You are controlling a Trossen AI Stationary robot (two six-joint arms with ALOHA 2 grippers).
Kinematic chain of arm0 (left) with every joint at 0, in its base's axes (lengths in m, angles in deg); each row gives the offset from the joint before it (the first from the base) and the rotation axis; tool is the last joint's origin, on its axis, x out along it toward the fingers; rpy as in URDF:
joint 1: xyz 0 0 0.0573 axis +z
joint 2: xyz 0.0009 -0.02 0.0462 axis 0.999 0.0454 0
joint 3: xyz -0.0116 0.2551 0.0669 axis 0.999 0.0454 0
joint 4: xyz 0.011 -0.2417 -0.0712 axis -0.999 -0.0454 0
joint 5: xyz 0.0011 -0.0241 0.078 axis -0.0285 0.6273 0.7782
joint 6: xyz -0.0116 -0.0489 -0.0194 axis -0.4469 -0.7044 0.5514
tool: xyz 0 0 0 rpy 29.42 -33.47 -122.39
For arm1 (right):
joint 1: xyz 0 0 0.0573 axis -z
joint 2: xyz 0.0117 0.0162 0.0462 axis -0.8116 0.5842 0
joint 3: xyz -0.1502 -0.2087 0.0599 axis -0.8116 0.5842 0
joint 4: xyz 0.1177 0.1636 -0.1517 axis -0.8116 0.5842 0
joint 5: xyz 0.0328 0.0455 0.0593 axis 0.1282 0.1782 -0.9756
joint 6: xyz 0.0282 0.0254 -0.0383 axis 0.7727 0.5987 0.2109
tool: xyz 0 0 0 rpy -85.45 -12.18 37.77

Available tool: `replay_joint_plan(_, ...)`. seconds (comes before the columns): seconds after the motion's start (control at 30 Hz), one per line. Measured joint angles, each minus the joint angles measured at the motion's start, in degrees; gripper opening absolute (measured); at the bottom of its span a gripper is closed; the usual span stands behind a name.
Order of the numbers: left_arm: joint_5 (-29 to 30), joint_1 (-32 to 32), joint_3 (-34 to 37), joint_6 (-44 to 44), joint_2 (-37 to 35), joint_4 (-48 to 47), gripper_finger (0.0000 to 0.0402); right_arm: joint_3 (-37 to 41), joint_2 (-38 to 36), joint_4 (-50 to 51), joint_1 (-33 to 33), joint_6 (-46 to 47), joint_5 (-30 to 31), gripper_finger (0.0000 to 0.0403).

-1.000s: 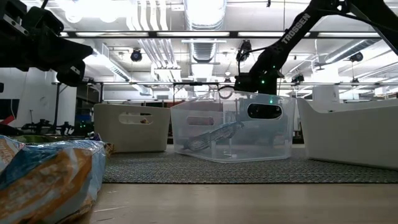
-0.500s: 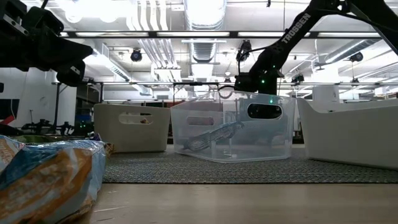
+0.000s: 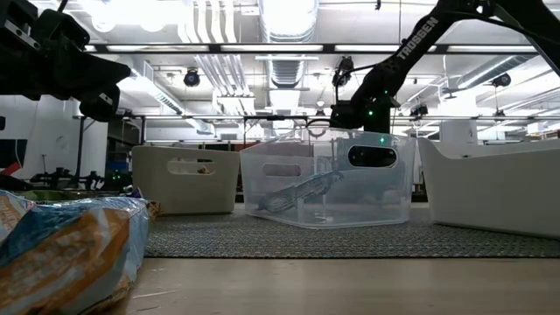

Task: Pick and place Granola Bars by type
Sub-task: Put the yellow granola bar into the white bin

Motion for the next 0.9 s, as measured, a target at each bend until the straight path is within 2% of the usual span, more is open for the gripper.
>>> replay_joint_plan(0.57,0.0,0.0,0.0,0.0,0.0,0.0,0.0,-0.8,-2.2,3.6,-0.1,1.3,0.0,0.0031)
replay_joint_plan(0.9,0.0,0.0,0.0,0.0,0.0,0.0,0.0,-3.0,-8.7,8.7,-1.3,6.1,-0.7,0.0031)
